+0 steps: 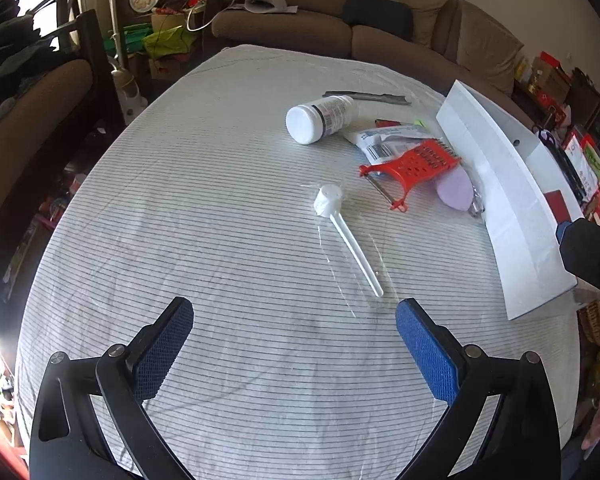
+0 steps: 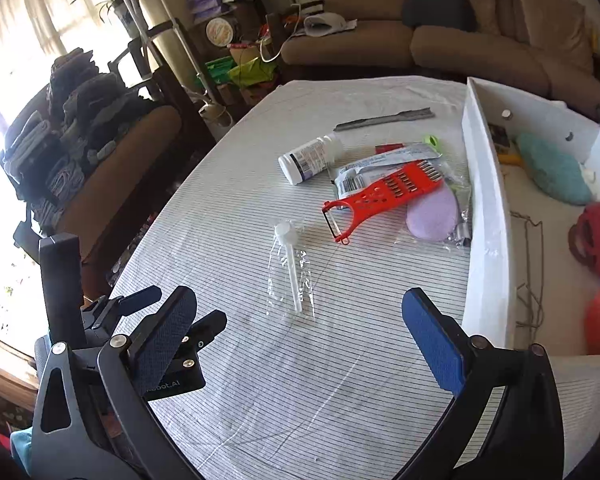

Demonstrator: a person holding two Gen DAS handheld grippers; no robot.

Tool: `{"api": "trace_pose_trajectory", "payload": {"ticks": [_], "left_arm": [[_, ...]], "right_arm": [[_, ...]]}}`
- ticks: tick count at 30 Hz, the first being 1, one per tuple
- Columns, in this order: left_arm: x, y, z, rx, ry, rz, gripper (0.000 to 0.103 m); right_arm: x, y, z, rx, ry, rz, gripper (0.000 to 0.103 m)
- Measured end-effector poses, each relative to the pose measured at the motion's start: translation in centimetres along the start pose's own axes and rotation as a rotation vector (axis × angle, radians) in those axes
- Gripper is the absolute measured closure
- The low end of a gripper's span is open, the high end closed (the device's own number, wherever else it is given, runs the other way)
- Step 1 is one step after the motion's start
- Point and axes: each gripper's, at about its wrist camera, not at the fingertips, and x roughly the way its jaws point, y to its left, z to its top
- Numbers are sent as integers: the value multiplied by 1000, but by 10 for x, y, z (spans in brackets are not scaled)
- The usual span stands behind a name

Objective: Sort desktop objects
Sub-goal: 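Grasp the red grater-peeler by its blade end with the left gripper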

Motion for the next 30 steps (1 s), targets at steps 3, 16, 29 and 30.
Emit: {"api": "trace_pose_trajectory", "payload": {"ticks": [3, 16, 29, 30], "left_arm": [[9, 0, 16, 43, -13, -4, 0], [64, -79, 77, 334, -42, -126, 0], [115, -112, 94, 381, 6, -179, 0], [118, -114, 94, 374, 12, -180, 0]], "right_arm": [[16, -4, 5, 11, -9, 7, 0], [32, -50, 64, 120, -32, 67, 0], [12, -95, 67, 152, -67, 41, 0], [11, -96, 67, 150, -70, 40, 0]]}}
